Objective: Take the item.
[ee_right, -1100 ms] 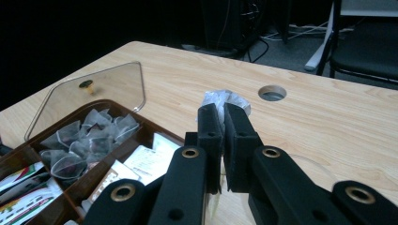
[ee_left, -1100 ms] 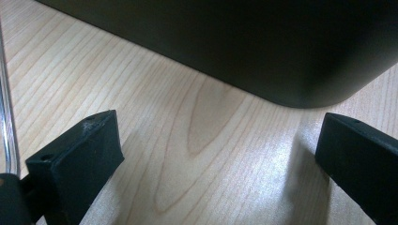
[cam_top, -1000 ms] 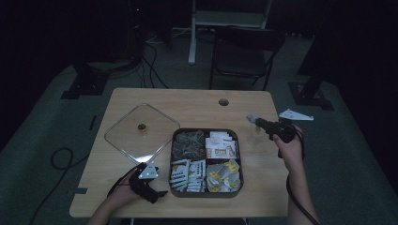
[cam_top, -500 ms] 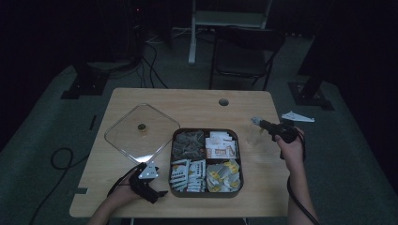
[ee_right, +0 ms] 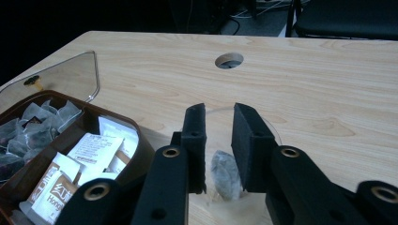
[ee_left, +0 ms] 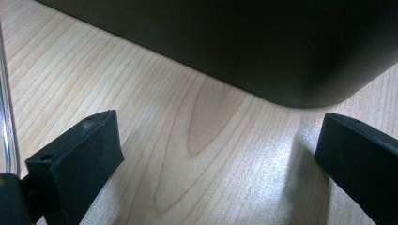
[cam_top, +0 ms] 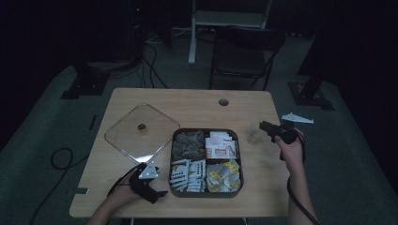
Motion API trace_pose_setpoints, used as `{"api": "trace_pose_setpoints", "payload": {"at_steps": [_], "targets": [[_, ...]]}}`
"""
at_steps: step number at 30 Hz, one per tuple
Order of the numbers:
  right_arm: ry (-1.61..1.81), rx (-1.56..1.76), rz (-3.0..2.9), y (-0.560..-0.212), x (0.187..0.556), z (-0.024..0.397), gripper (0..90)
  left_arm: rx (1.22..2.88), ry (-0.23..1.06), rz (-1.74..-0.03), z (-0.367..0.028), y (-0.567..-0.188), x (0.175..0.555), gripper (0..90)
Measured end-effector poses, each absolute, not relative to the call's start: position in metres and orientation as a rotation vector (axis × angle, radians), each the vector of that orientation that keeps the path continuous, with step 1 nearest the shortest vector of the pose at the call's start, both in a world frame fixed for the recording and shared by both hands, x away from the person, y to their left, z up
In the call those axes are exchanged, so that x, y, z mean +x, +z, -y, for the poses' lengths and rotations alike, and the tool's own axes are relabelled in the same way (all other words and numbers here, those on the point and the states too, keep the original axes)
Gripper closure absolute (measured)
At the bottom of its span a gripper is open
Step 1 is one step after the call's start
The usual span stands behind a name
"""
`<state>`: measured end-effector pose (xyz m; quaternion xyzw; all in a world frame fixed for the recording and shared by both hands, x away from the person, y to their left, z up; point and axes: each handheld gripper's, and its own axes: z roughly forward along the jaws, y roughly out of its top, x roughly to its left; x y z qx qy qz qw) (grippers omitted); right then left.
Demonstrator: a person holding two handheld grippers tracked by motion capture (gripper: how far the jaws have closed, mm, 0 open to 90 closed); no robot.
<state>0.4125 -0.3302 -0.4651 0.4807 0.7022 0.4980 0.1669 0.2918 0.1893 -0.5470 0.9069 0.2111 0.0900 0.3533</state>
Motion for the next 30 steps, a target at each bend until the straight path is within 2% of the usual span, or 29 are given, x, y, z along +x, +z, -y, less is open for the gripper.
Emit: {"api": "trace_pose_setpoints", "payload": {"at_steps": [3, 10, 25, 30], "targets": [[1.413, 1.366, -1.998, -0.464, 0.412, 0.33, 69.7, 2.346, 0.233, -0.546, -0.189, -0.547, 0.292, 1.3], [1.413, 1.323, -1.999, -0.463, 0.409, 0.327, 51.8, 2.345, 0.233, -0.547, -0.189, -0.547, 0.292, 1.2], [1.452, 1.236, -1.974, -0.466, 0.39, 0.326, 29.5, 2.346, 0.232, -0.547, -0.189, -0.547, 0.292, 1.3], [1.451, 1.219, -1.971, -0.465, 0.382, 0.324, 25.5, 2.345, 0.232, -0.547, -0.189, -0.547, 0.292, 1.3]]}}
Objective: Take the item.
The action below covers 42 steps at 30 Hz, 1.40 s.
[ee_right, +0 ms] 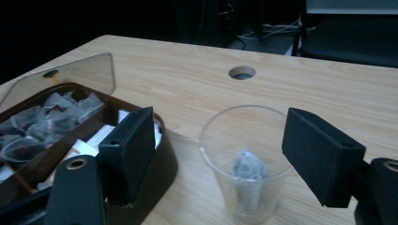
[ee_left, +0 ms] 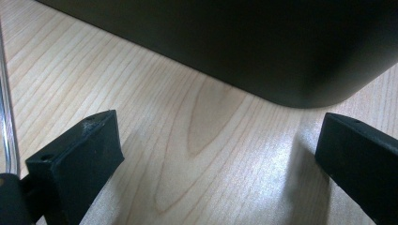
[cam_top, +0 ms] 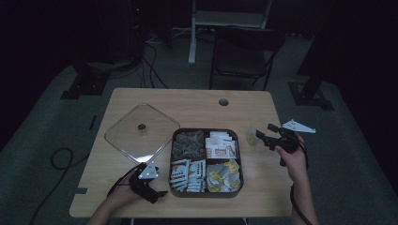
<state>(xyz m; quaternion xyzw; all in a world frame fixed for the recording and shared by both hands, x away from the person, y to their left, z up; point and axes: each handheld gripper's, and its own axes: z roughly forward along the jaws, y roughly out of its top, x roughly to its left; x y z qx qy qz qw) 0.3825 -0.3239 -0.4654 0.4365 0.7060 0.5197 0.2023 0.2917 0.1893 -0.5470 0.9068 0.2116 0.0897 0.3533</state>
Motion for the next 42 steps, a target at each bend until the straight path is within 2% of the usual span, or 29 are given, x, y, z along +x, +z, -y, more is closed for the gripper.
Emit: {"api": "trace_pose_setpoints", "payload": {"at_steps": [8, 42], "targets": [[1.475, 1.174, -1.971, -0.464, 0.371, 0.32, 19.6, 2.342, 0.231, -0.55, -0.189, -0.547, 0.292, 1.3], [1.492, 1.109, -2.126, -0.519, 0.336, 0.306, 16.7, 2.347, 0.233, -0.545, -0.189, -0.547, 0.292, 1.3]]}}
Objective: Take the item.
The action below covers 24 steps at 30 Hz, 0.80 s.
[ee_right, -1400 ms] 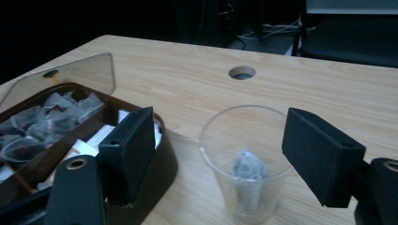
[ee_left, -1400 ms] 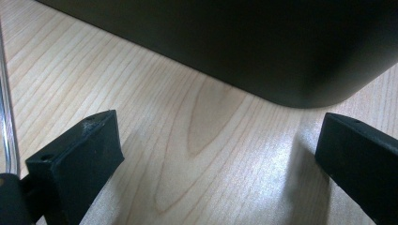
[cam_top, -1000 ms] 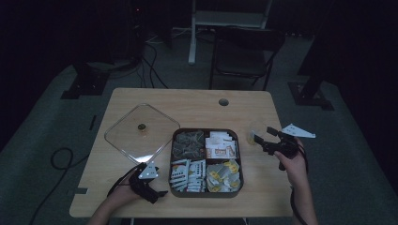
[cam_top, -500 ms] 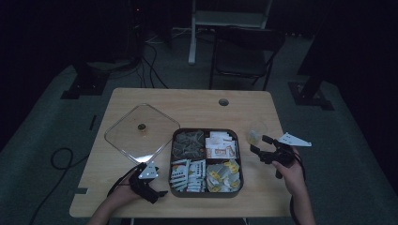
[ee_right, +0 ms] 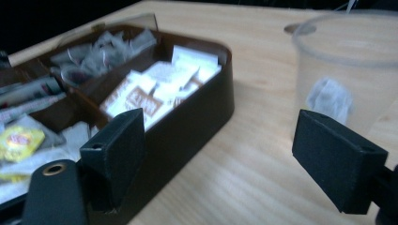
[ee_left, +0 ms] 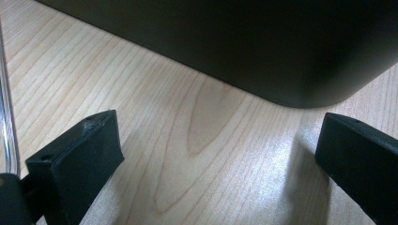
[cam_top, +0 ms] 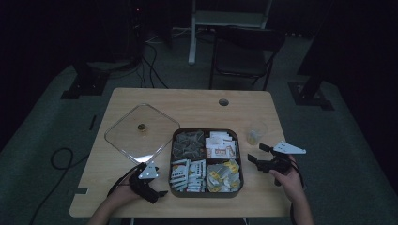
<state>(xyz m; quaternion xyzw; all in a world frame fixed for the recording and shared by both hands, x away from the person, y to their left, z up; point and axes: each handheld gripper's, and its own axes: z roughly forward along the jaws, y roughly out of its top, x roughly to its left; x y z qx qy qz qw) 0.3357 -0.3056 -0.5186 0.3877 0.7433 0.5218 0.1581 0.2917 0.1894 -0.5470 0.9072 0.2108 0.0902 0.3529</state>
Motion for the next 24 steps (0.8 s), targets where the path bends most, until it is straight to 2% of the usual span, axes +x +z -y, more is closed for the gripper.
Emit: {"api": "trace_pose_setpoints", "payload": {"at_steps": [24], "targets": [[1.293, 1.068, -2.289, -0.543, 0.33, 0.297, 16.7, 2.347, 0.233, -0.545, -0.189, -0.547, 0.292, 1.3]]}}
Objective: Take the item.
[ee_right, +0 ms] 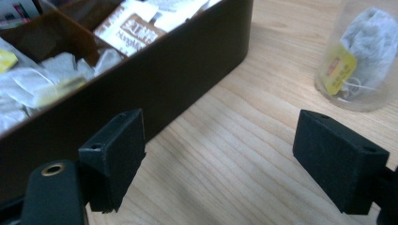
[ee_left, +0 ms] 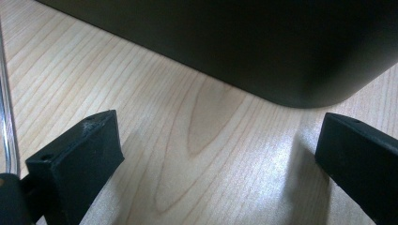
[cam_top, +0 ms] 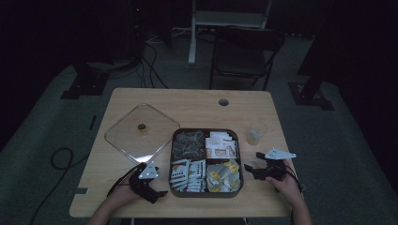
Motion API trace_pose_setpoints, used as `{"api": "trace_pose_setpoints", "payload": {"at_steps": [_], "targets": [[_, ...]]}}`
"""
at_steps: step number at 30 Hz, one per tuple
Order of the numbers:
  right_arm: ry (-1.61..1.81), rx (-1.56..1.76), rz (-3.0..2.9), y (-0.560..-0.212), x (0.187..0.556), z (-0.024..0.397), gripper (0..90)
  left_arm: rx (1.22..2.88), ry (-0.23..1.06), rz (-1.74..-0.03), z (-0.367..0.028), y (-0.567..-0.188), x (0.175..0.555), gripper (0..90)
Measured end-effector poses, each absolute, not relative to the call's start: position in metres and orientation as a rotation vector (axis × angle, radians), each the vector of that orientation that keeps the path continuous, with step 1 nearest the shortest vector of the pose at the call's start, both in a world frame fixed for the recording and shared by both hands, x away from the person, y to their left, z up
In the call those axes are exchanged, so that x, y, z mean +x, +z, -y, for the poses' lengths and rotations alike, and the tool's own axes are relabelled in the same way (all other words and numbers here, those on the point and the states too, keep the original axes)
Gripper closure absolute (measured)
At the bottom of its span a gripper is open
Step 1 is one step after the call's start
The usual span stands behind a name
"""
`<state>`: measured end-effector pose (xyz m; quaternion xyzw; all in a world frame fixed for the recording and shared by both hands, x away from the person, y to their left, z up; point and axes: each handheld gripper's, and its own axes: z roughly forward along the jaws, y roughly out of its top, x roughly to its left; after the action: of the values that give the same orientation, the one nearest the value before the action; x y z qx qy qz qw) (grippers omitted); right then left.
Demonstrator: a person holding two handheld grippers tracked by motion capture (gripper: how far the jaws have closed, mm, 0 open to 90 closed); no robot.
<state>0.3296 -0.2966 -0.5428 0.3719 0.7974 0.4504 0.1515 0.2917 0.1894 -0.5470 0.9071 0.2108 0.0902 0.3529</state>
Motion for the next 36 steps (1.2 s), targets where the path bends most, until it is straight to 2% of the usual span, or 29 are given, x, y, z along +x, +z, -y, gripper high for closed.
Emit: {"api": "trace_pose_setpoints", "payload": {"at_steps": [17, 20, 22, 36], "targets": [[1.061, 0.99, -2.44, -0.55, 0.333, 0.283, 16.5, 2.346, 0.234, -0.545, -0.189, -0.547, 0.292, 1.3], [1.064, 0.992, -2.443, -0.55, 0.333, 0.283, 15.9, 2.347, 0.234, -0.545, -0.189, -0.547, 0.292, 1.3], [1.06, 0.973, -2.466, -0.55, 0.333, 0.282, 12.5, 2.347, 0.234, -0.545, -0.189, -0.547, 0.292, 1.3], [1.063, 0.958, -2.476, -0.55, 0.333, 0.281, 12.4, 2.345, 0.235, -0.553, -0.189, -0.547, 0.291, 1.3]]}}
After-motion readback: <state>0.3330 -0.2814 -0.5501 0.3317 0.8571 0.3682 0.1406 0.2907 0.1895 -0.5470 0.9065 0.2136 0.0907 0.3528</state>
